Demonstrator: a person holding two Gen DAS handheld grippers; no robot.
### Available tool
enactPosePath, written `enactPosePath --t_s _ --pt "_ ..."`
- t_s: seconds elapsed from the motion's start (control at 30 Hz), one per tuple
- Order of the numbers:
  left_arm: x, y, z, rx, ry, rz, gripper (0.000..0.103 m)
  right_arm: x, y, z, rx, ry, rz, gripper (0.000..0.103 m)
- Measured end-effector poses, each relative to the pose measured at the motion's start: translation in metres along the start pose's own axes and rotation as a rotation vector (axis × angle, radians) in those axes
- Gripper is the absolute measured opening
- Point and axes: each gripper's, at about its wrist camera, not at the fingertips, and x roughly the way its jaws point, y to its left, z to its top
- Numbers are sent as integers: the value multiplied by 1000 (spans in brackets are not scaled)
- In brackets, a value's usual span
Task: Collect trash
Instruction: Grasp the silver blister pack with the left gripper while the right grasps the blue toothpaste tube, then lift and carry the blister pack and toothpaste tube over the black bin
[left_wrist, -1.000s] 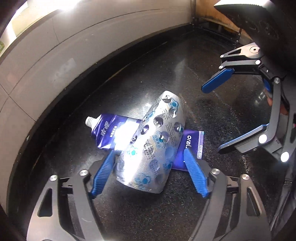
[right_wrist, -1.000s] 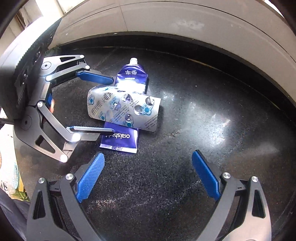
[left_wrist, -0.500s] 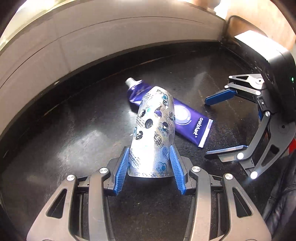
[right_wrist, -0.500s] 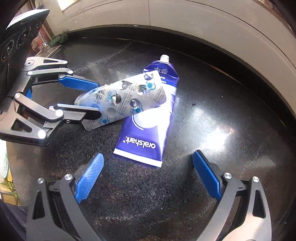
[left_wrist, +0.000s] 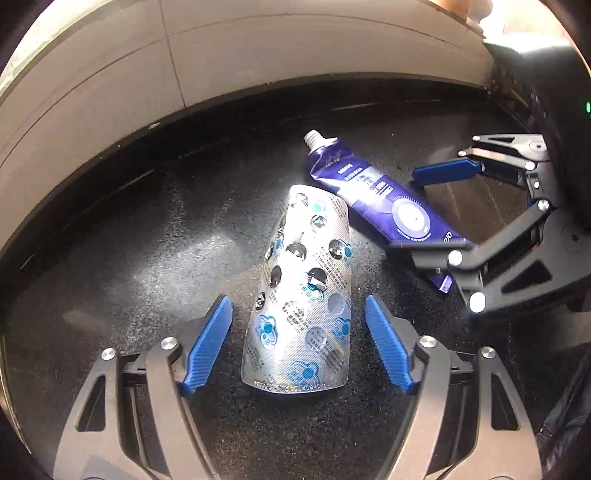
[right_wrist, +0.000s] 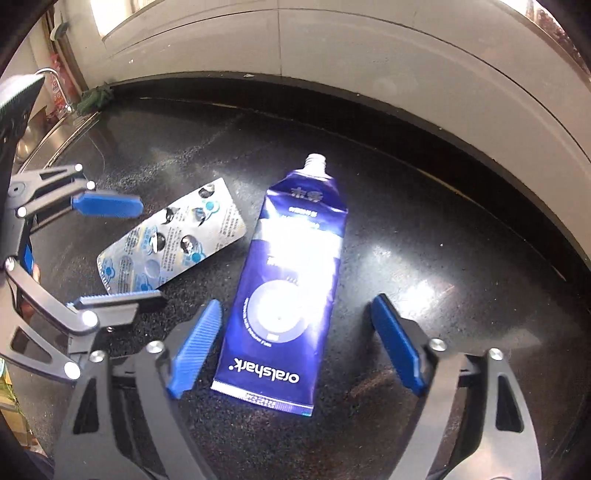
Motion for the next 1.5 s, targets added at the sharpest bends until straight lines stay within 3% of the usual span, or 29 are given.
enactPosePath --t_s 0.07,0.3,0.77,1.2,1.37,1.5 --pt "2 -4 5 2 -4 9 51 0 -4 5 16 8 7 52" --pt "-2 -11 9 -135 19 56 37 -6 -11 5 66 17 7 51" --pt "-92 -24 -28 -359 -29 189 36 -106 0 -19 41 -105 18 51" --pt "-164 -71 -96 -457 -37 274 37 -166 51 -62 -38 -158 78 51" --pt "-191 -68 -123 -510 -53 320 37 -176 81 -60 -89 -170 108 51" --pt "-219 -58 -154 -582 -71 384 37 -181 129 -52 -177 -177 167 51"
